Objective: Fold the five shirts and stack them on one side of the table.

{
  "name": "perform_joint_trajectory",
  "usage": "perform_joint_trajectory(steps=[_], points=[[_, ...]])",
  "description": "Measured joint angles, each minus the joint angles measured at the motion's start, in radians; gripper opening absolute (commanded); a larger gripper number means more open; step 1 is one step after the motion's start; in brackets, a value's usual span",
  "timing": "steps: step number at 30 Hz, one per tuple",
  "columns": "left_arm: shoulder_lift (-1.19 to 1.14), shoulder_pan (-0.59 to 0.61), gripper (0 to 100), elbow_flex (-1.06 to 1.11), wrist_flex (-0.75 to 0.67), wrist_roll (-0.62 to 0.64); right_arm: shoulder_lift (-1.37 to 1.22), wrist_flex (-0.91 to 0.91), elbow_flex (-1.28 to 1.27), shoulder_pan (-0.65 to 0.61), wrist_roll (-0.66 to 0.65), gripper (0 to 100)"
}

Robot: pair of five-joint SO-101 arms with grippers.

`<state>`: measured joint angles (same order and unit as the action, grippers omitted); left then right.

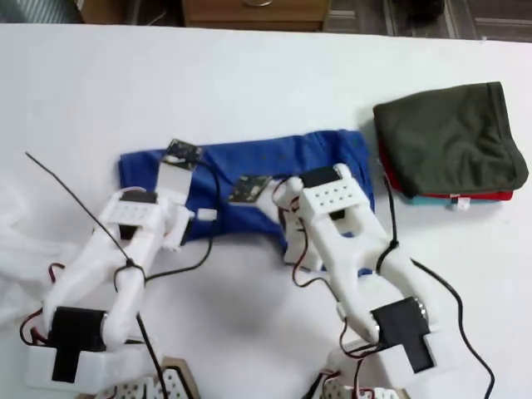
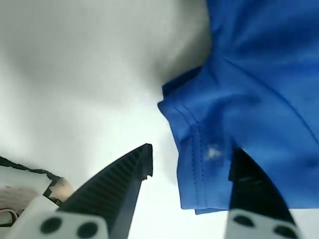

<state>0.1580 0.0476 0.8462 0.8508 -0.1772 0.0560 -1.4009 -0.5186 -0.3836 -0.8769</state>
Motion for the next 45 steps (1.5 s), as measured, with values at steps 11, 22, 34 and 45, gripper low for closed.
perform_joint_trajectory(steps=[11,22,34,45], points=[[0.0,0.0,3,0.0,0.0,0.0,-0.19,0.058,0.003,0.049,-0.046,26.5],[0.0,0.0,3,0.0,0.0,0.0,-0.376,0.06,0.103,0.072,-0.046,1.8],[0.0,0.0,3,0.0,0.0,0.0,-0.45,0.0,0.296,0.167,-0.046,1.9],[0.0,0.0,3,0.0,0.0,0.0,-0.45,-0.187,0.423,0.109,-0.044,20.0]])
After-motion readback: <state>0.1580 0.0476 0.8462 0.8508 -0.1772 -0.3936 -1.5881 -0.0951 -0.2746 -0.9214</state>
